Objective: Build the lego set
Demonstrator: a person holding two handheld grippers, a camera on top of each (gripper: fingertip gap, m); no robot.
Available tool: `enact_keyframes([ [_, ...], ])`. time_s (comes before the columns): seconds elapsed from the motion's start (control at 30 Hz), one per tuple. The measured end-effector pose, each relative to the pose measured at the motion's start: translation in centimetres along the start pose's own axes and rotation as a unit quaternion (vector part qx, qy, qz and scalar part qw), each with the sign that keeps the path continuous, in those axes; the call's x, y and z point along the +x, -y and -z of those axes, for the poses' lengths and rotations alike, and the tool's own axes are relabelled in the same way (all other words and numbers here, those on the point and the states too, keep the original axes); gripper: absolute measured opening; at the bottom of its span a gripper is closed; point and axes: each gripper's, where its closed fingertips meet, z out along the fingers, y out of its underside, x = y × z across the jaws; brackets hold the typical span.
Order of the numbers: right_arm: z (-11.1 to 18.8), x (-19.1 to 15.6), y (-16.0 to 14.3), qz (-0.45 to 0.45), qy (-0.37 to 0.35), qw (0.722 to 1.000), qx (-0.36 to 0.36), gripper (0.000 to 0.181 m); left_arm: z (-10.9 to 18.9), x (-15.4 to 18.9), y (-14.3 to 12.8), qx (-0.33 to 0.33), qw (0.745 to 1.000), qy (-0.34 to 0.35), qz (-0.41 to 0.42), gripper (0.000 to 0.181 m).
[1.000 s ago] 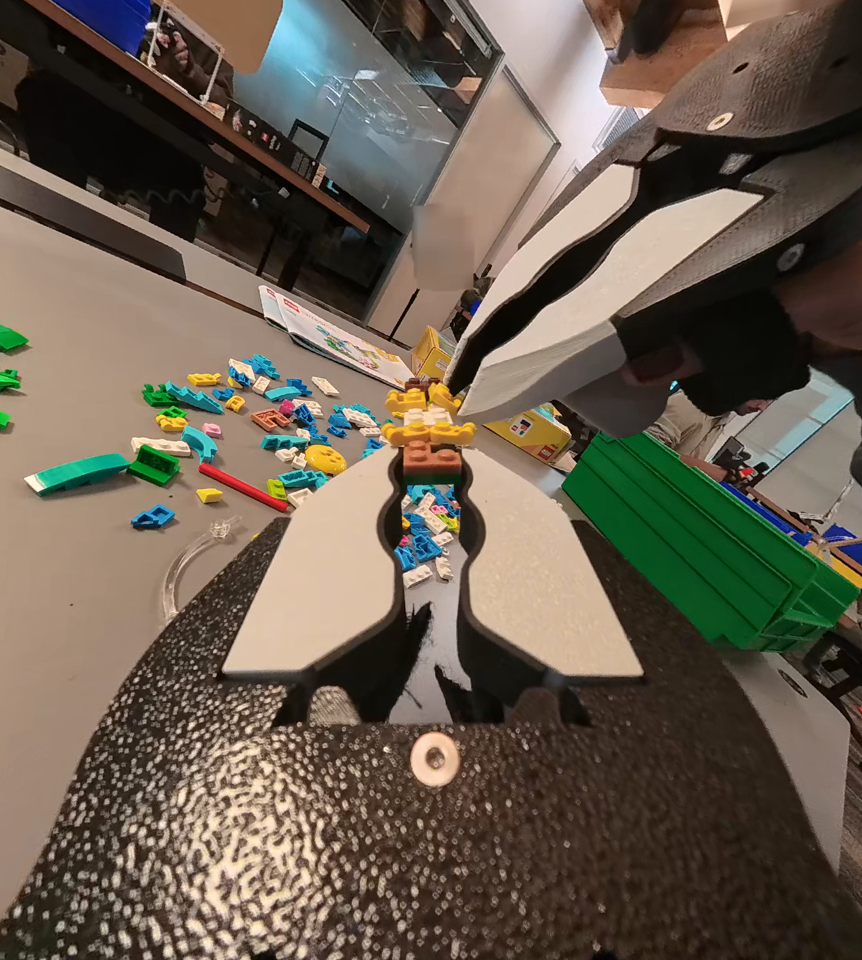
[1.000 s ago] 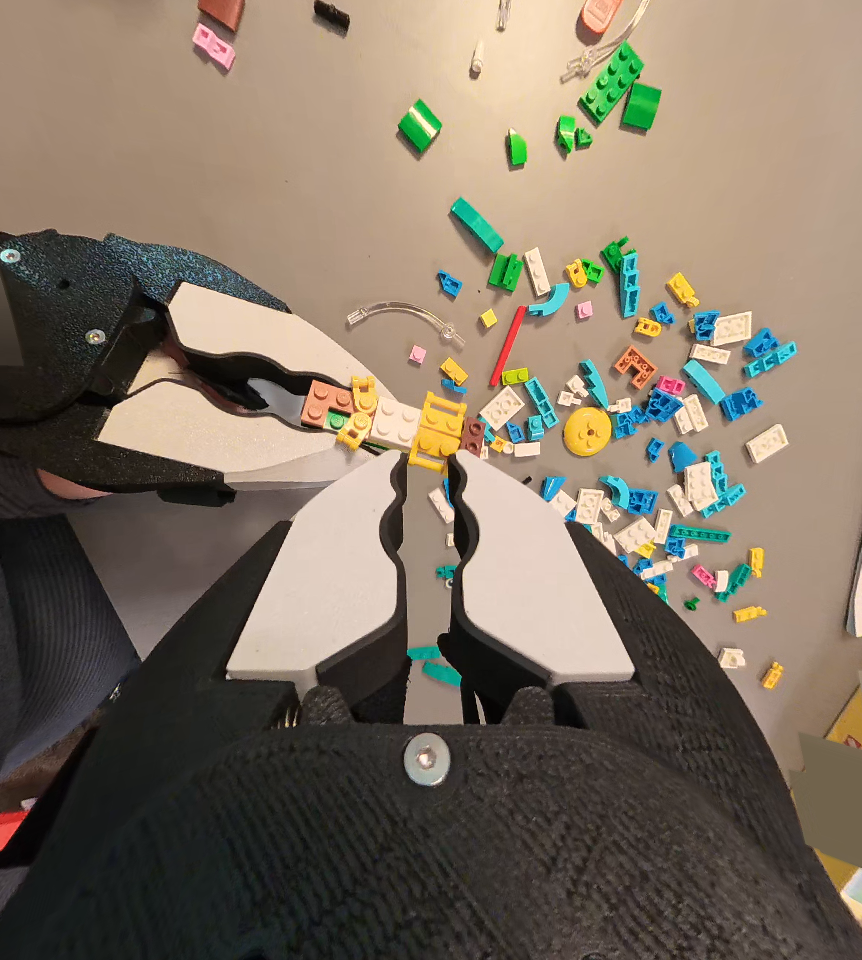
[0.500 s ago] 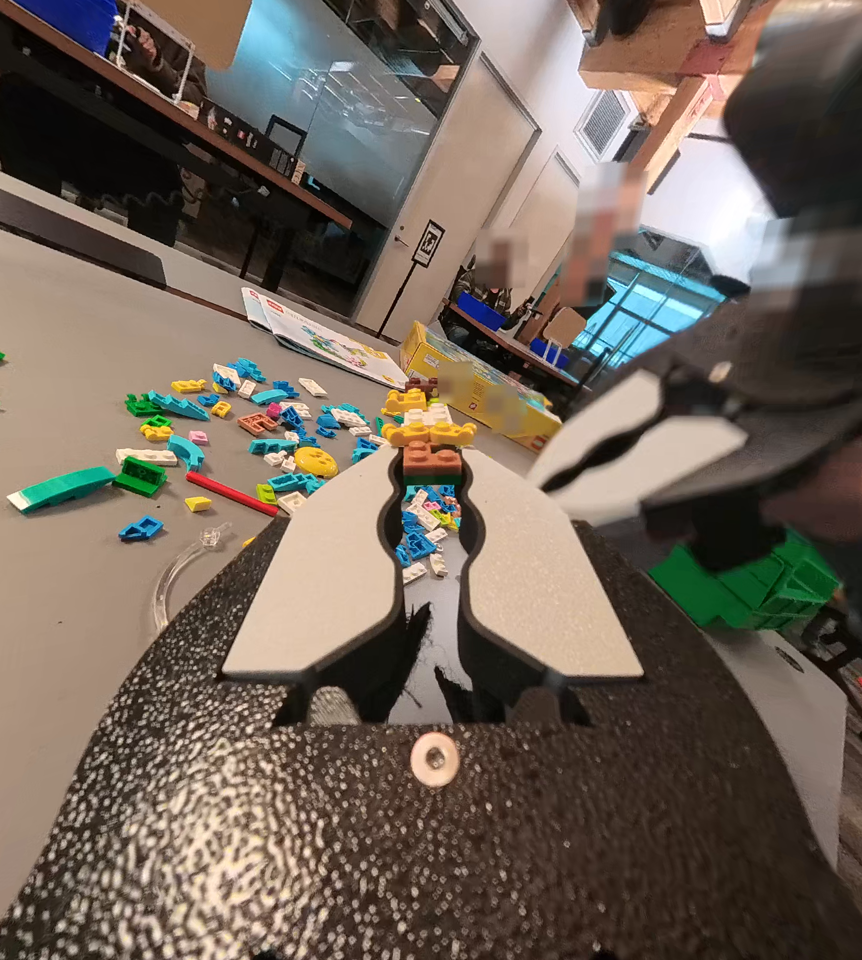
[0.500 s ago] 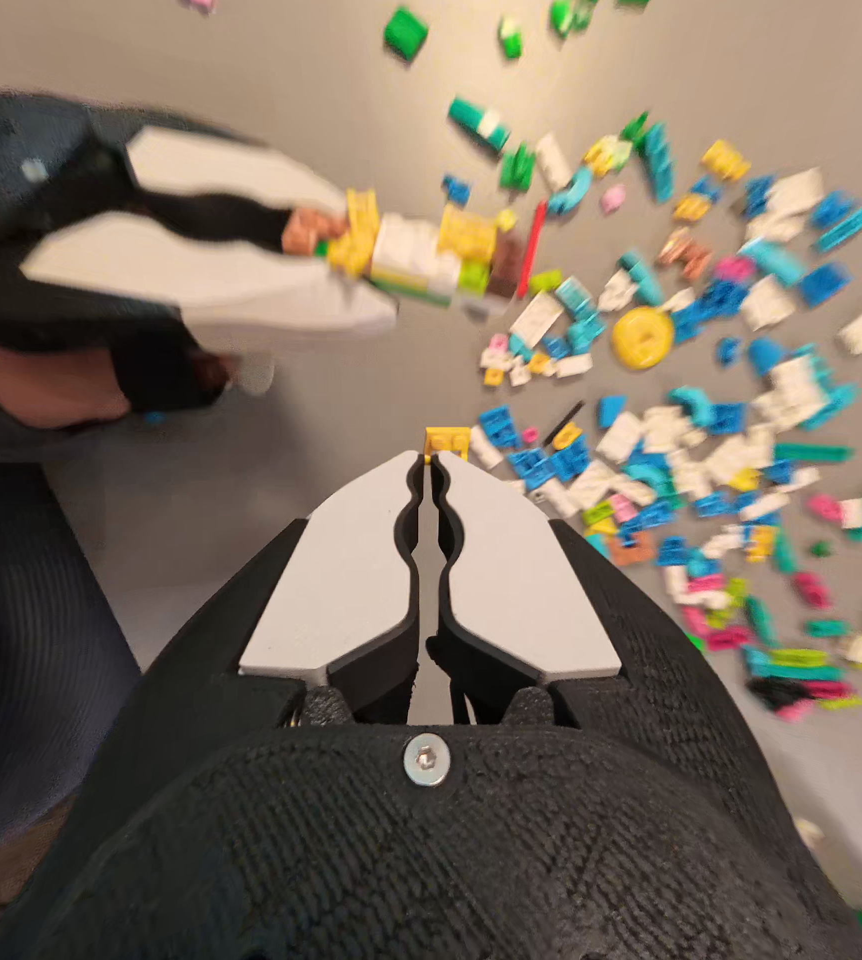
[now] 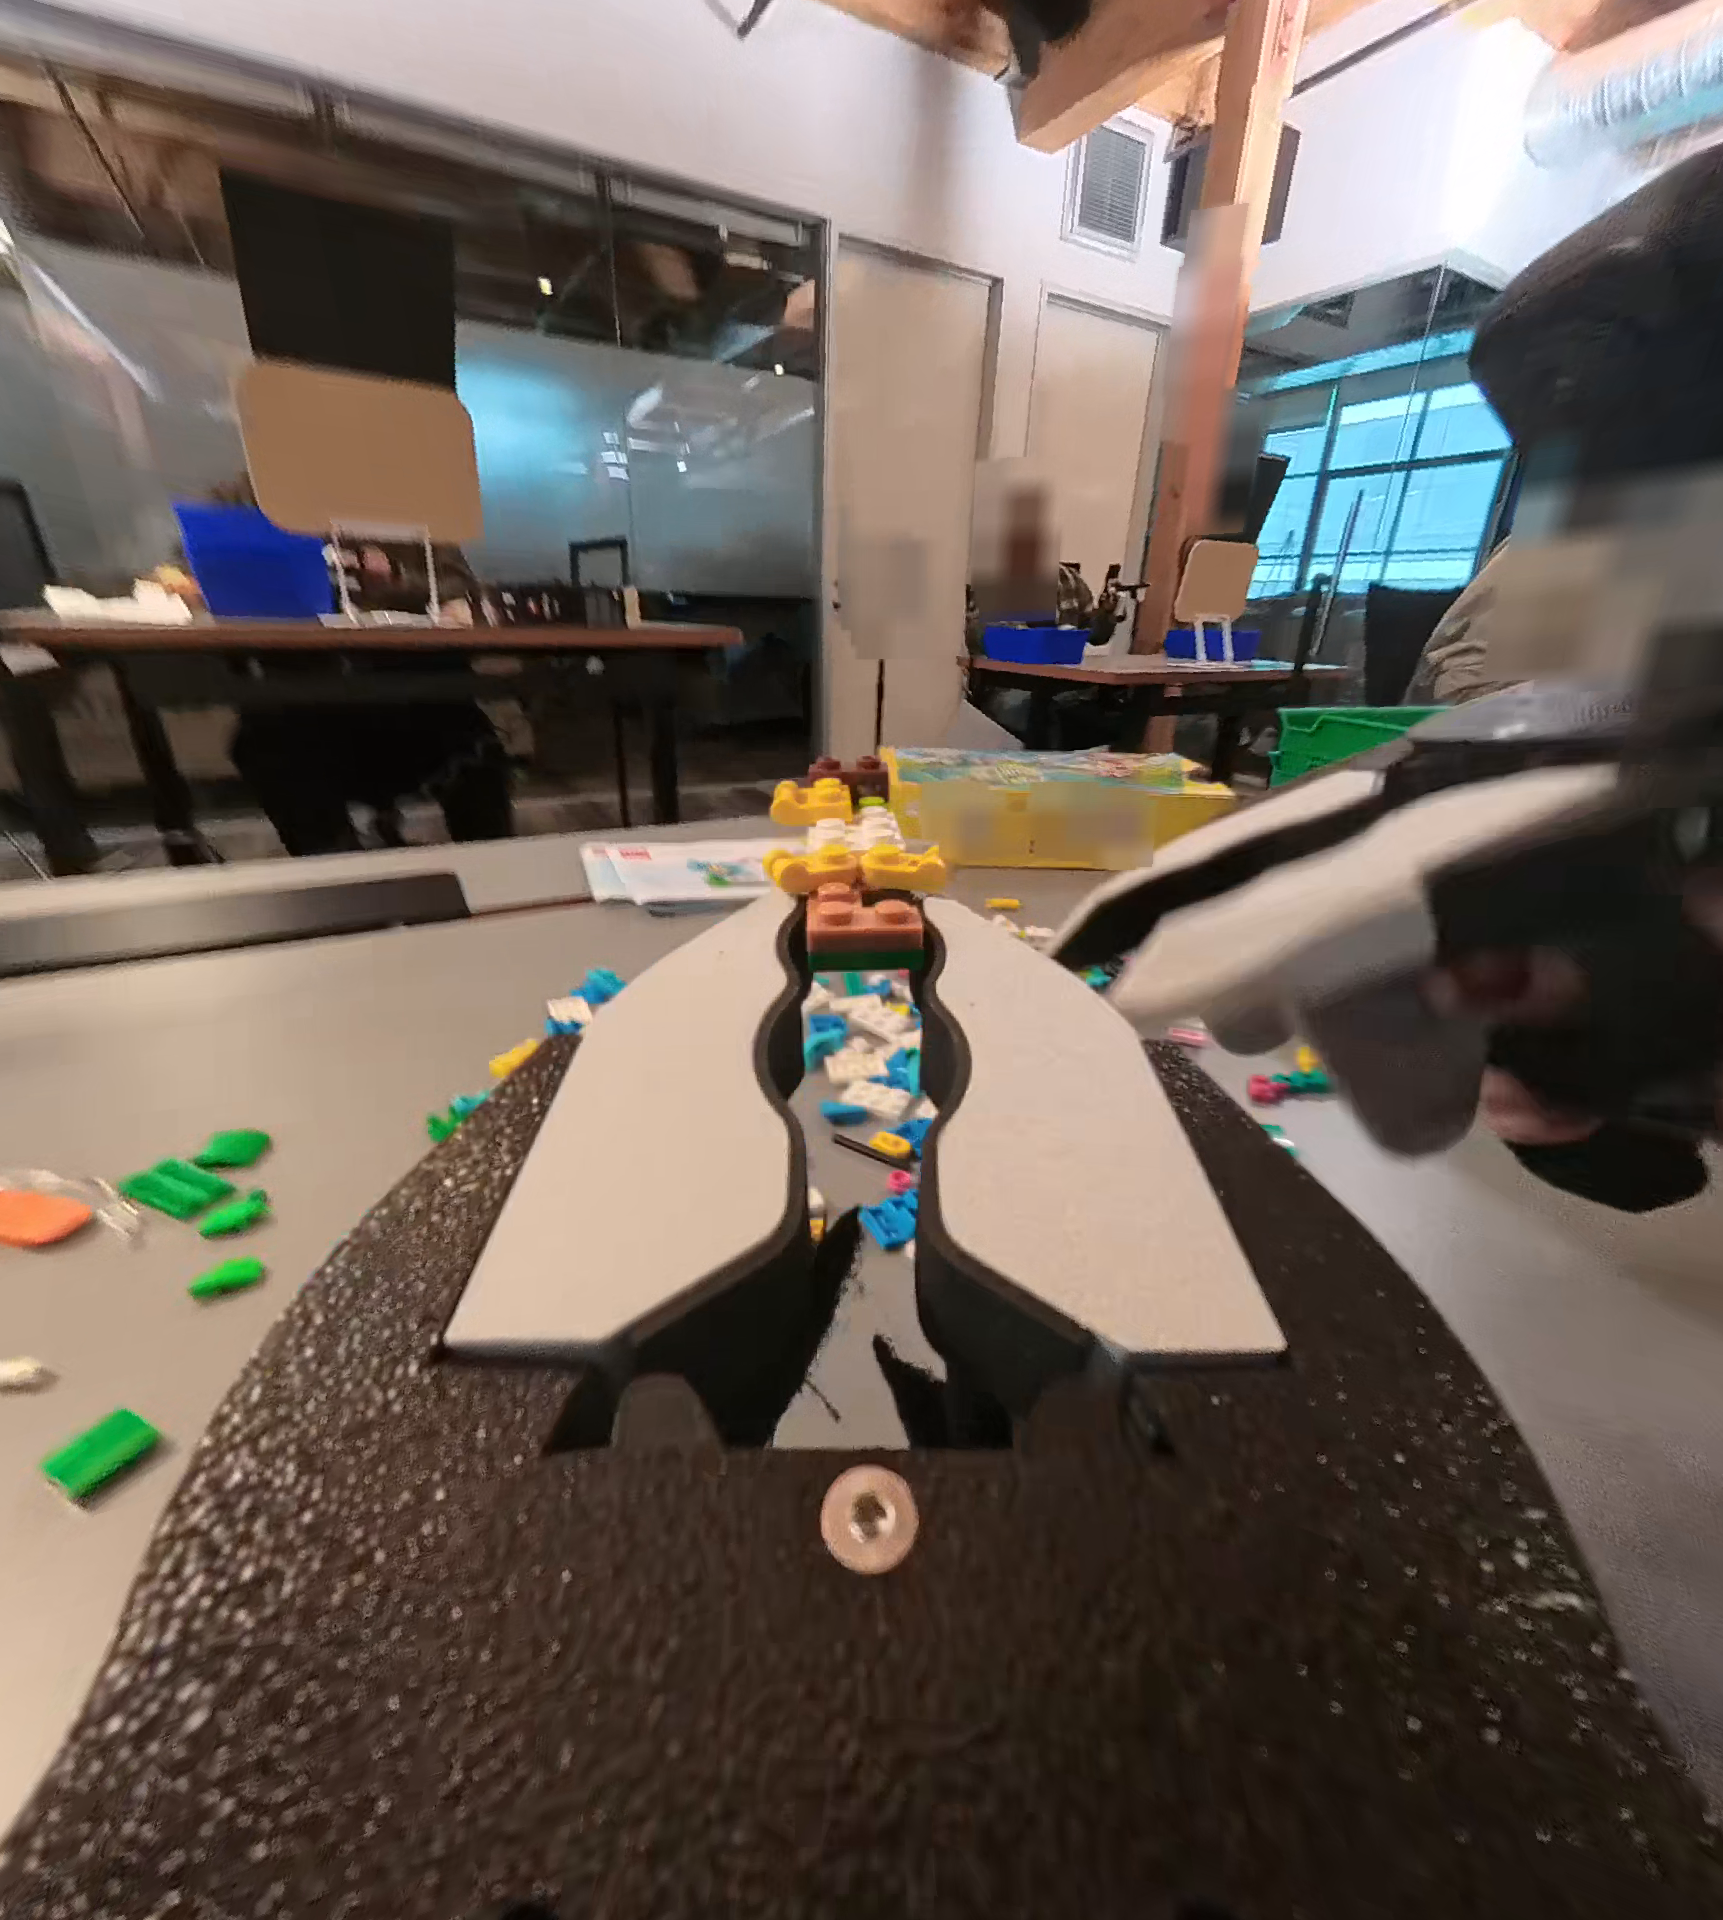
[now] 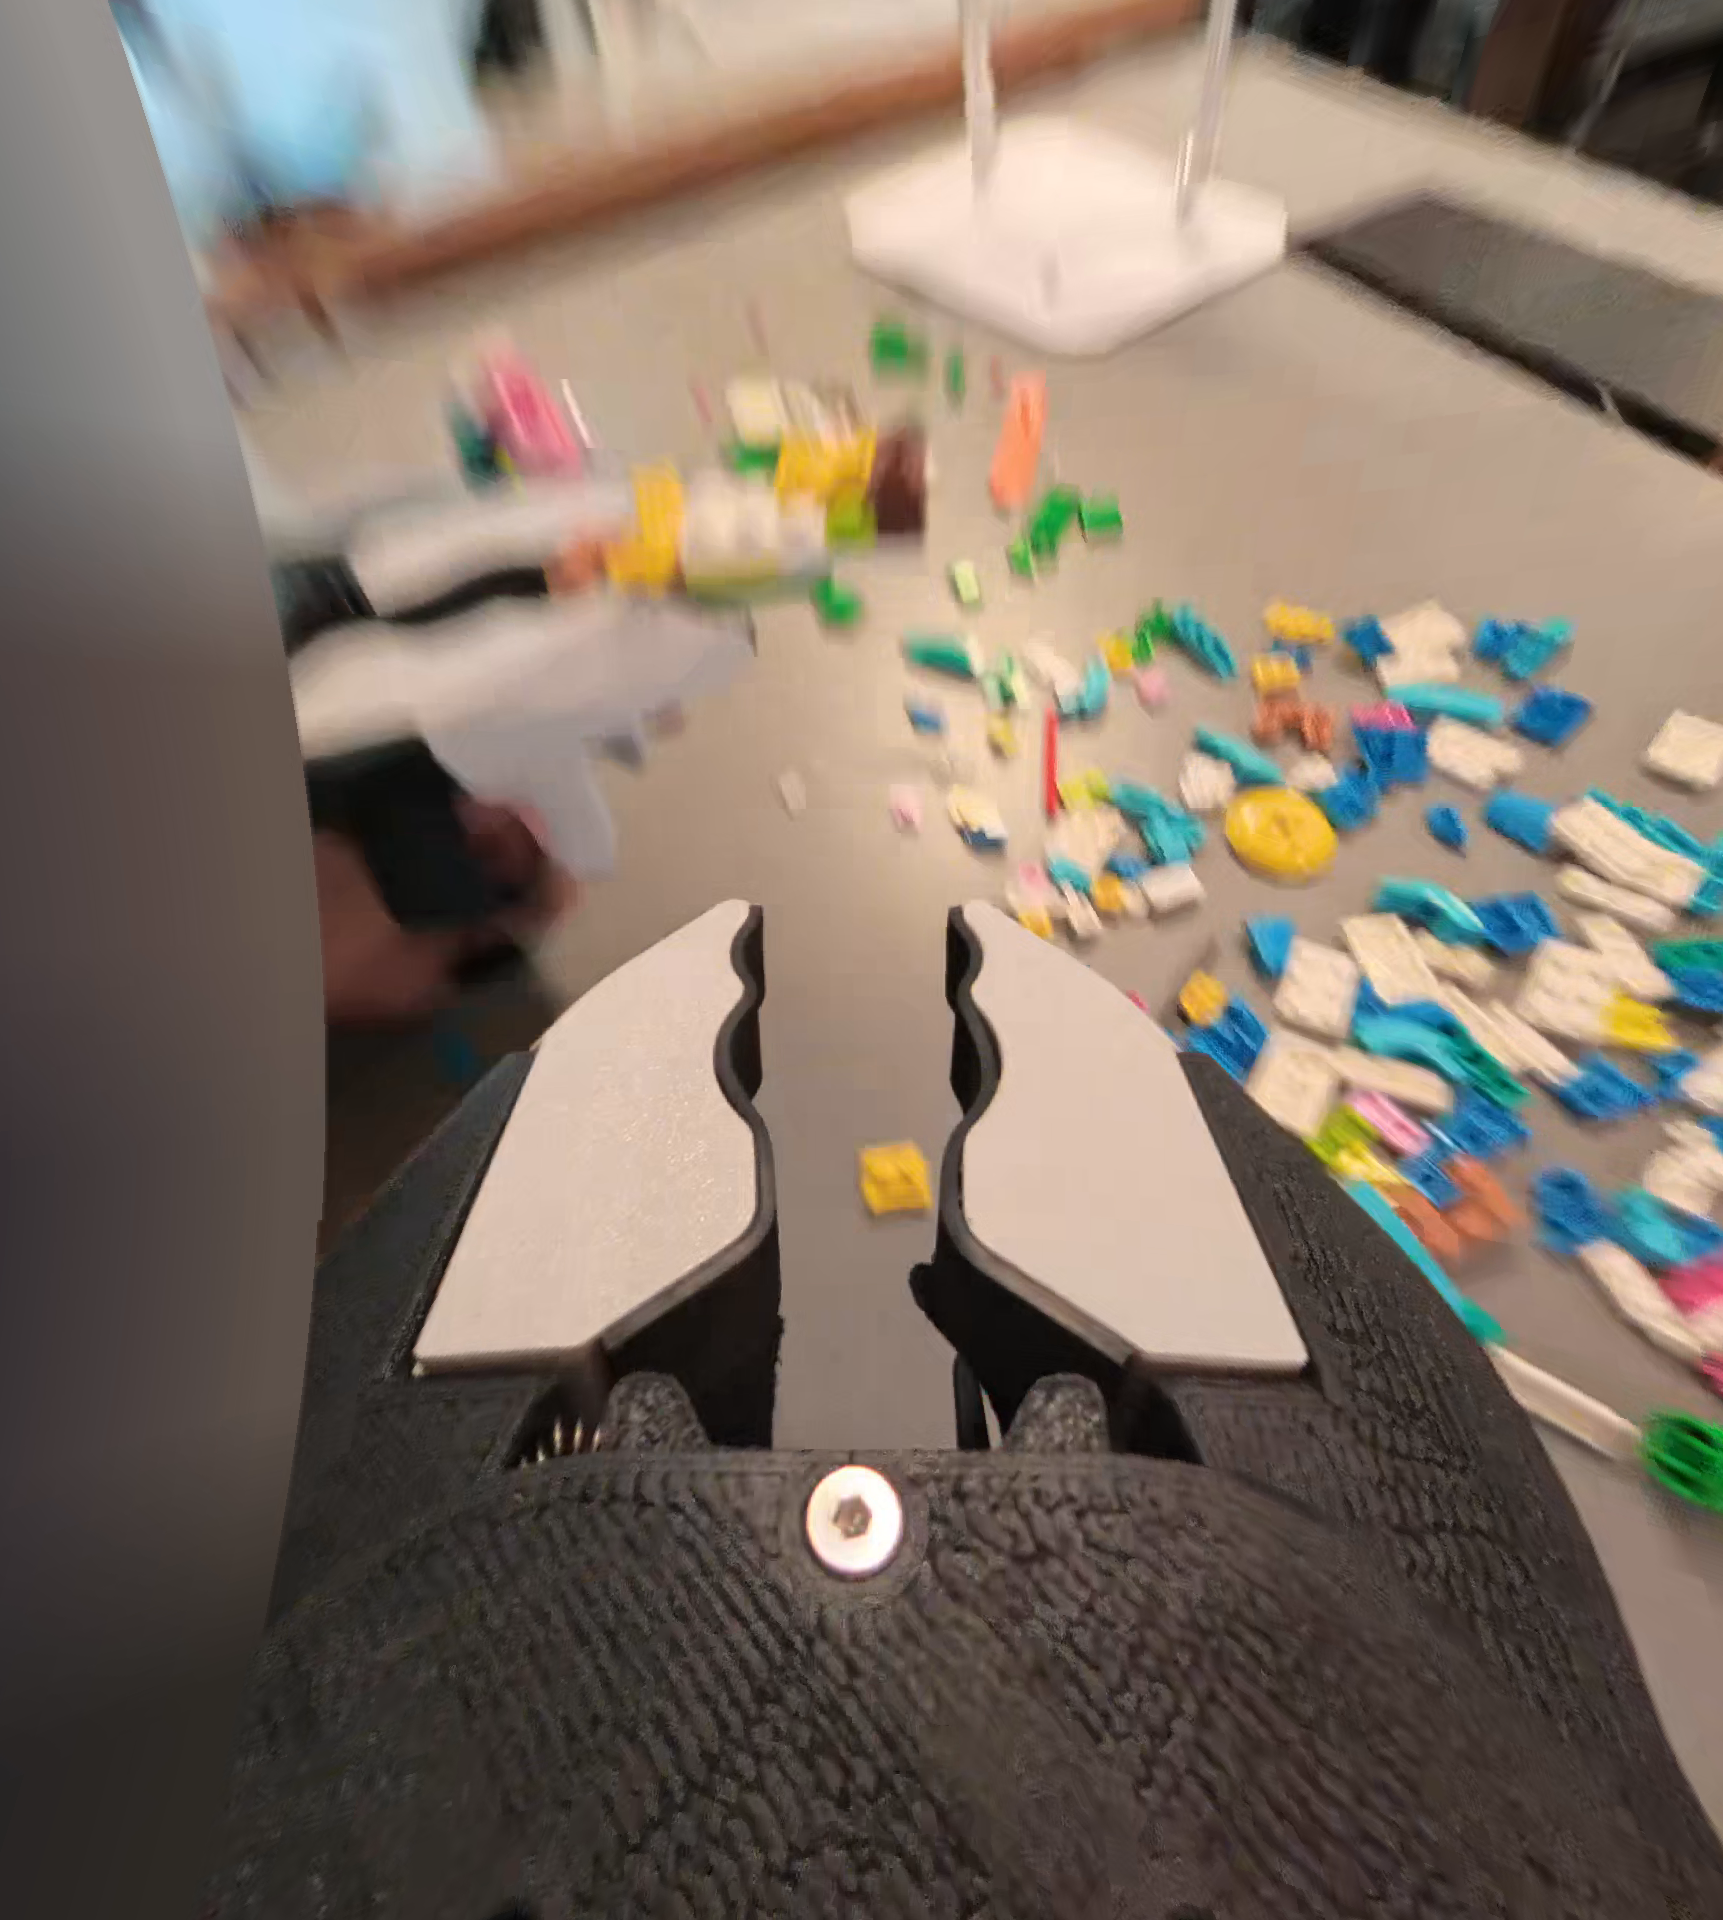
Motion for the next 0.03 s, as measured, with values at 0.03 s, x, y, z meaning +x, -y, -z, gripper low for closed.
enact_keyframes([
  [0.03,0.35,-0.46,1.72,-0.053,0.034,0.996,0.057,0.033,0.08,0.20,0.48,0.011,1.000,0.001,-0.022,0.017],
])
